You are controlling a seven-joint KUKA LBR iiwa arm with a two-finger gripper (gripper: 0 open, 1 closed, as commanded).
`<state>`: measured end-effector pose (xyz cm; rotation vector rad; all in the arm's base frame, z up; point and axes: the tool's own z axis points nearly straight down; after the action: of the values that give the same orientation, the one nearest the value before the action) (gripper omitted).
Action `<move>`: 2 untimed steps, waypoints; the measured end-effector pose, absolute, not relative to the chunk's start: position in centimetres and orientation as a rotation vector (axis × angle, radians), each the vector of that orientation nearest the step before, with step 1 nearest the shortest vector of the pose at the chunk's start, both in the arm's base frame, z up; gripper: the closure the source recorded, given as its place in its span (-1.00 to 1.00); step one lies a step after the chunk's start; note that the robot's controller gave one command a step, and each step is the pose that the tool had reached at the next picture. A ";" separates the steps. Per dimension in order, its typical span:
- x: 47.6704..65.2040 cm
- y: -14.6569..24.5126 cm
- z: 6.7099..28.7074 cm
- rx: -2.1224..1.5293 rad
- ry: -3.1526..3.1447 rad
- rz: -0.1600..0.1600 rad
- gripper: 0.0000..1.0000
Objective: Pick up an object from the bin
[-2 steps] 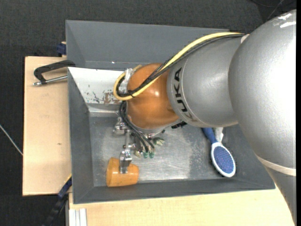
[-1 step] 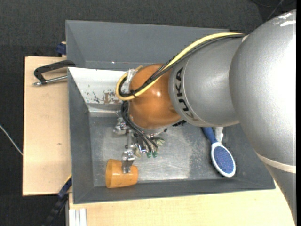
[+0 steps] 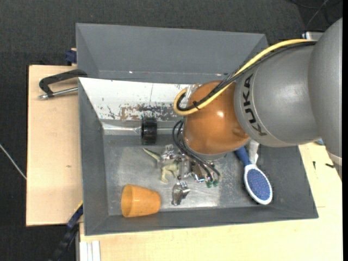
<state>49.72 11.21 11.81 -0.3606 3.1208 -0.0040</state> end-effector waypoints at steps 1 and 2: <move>54.2 8.6 7.8 -0.169 3.116 0.026 -1.00; 56.4 6.1 7.7 -0.192 3.120 0.023 -1.00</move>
Offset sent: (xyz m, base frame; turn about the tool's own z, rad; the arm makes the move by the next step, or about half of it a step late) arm 0.0393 -0.0358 -0.0481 0.1298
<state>56.41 6.12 7.75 -0.1921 3.1199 0.0233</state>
